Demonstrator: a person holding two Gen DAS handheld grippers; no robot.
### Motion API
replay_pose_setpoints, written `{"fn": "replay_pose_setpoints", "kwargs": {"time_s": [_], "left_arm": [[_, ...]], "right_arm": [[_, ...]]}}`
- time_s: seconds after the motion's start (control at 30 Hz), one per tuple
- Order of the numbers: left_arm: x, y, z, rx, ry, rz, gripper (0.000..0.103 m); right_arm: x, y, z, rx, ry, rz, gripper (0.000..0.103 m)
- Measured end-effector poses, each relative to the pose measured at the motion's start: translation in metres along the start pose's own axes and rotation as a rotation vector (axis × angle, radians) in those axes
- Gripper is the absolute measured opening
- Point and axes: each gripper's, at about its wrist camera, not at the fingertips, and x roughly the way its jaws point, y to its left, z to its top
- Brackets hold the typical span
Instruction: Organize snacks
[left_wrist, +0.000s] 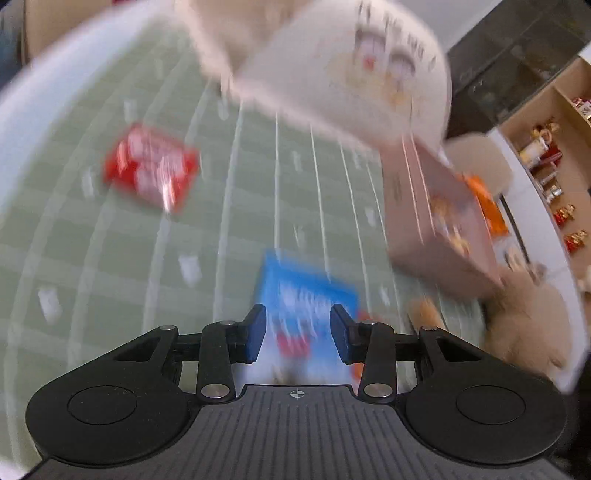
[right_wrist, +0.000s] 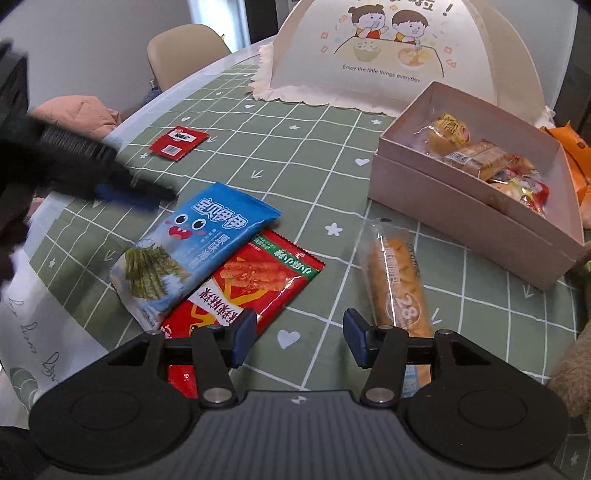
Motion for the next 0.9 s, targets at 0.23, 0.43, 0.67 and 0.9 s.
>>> {"fn": "replay_pose_setpoints", "kwargs": {"time_s": [0.23,0.43,0.67,0.9], "left_arm": [[0.020,0.070,0.071,-0.133,-0.221,0.251,0.043],[0.049,0.069,0.073,-0.061,-0.154,0.290,0.041],[0.050,0.010,0.019,0.223,-0.058,0.232,0.038],[0.026,-0.007,-0.005,0.157,-0.017,0.050,0.033]], "right_arm": [[-0.002,-0.001,-0.006,0.046,0.028,0.015,0.054],[-0.003,-0.006,-0.012,0.078,0.044,-0.002,0.054],[-0.001,-0.011,-0.013,0.093,0.043,-0.008,0.054],[-0.003,-0.001,-0.009,0.038,0.023,-0.011,0.054]]}}
